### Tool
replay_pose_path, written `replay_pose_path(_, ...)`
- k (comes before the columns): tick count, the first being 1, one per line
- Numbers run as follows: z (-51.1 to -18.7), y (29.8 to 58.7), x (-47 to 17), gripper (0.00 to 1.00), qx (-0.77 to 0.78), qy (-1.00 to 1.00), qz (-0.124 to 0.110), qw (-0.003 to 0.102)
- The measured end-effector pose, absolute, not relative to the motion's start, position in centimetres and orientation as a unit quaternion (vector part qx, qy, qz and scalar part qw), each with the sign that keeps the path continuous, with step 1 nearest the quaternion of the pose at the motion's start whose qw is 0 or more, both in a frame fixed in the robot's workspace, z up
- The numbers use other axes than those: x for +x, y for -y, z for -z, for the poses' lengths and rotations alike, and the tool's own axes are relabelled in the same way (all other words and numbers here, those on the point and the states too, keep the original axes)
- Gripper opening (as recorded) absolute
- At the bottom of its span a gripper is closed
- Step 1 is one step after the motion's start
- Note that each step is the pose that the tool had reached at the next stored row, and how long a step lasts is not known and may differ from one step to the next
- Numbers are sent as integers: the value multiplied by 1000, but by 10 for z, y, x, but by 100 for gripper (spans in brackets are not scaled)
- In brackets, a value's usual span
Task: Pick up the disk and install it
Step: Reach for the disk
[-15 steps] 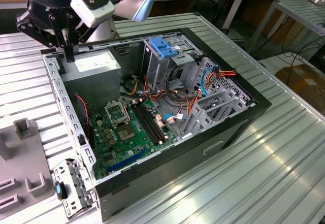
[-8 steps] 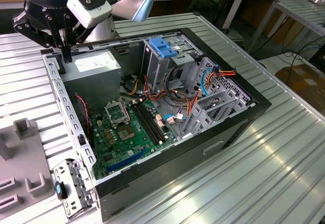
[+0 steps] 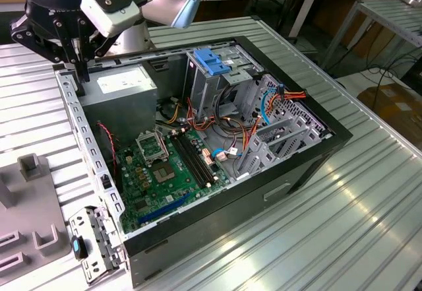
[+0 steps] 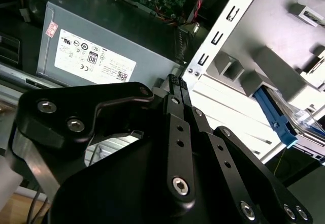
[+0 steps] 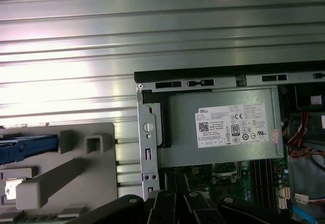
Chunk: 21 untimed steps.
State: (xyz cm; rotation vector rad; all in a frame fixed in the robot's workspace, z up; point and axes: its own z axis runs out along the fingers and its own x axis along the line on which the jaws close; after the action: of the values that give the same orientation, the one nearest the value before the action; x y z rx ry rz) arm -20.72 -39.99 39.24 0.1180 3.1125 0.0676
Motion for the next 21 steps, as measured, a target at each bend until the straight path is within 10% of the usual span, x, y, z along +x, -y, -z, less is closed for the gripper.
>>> replay_pose_path(21,-392,400,-221,15,38,-999,-22,13)
